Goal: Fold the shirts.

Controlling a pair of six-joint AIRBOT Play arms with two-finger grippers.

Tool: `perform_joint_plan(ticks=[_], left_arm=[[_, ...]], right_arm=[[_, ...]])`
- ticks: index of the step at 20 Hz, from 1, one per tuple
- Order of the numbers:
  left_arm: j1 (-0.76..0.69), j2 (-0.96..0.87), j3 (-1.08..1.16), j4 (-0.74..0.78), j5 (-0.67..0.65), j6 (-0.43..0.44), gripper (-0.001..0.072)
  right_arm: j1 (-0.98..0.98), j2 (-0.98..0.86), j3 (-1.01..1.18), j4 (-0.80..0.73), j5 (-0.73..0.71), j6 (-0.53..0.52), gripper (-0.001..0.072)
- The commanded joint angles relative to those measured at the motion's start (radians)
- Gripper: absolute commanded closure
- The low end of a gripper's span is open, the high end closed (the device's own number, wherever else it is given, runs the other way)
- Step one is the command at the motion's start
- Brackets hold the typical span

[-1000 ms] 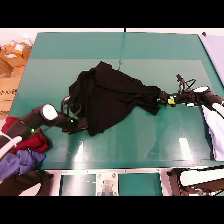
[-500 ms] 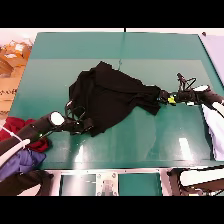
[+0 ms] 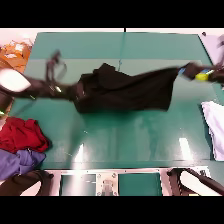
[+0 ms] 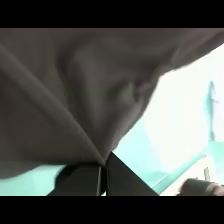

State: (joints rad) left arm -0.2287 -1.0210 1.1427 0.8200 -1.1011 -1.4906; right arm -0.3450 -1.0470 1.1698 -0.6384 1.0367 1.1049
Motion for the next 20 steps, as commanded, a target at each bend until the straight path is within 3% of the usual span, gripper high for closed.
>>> perform_joint_plan(ticks=[1,5,8,12,16,20], left_arm=[[0.035,0.030,0.392,0.026,-0.192,0.028,0.0686],[0.035,0.030,0.803,0.031,-0.291,0.033,0.0686],[0.035,0.031,0.958,0.058,-0.315,0.032,0.0686],[0.035,0.028,0.906,0.144,-0.354,0.029,0.0686],[0.035,-0.002,0.727,0.344,-0.301,0.034,0.0686],[0.035,-0.168,0.534,0.375,-0.158,0.123,0.0686]], right_arm=[[-0.042,0.304,0.124,0.044,-0.149,0.055,0.0691],[-0.108,0.470,0.293,0.039,-0.289,0.105,0.0691],[-0.126,0.483,0.391,0.023,-0.319,0.108,0.0690],[-0.125,0.452,0.388,0.008,-0.308,0.107,0.0690],[-0.118,0.335,0.267,0.036,-0.190,0.097,0.0690],[0.045,0.143,0.035,0.051,-0.253,-0.064,0.0690]])
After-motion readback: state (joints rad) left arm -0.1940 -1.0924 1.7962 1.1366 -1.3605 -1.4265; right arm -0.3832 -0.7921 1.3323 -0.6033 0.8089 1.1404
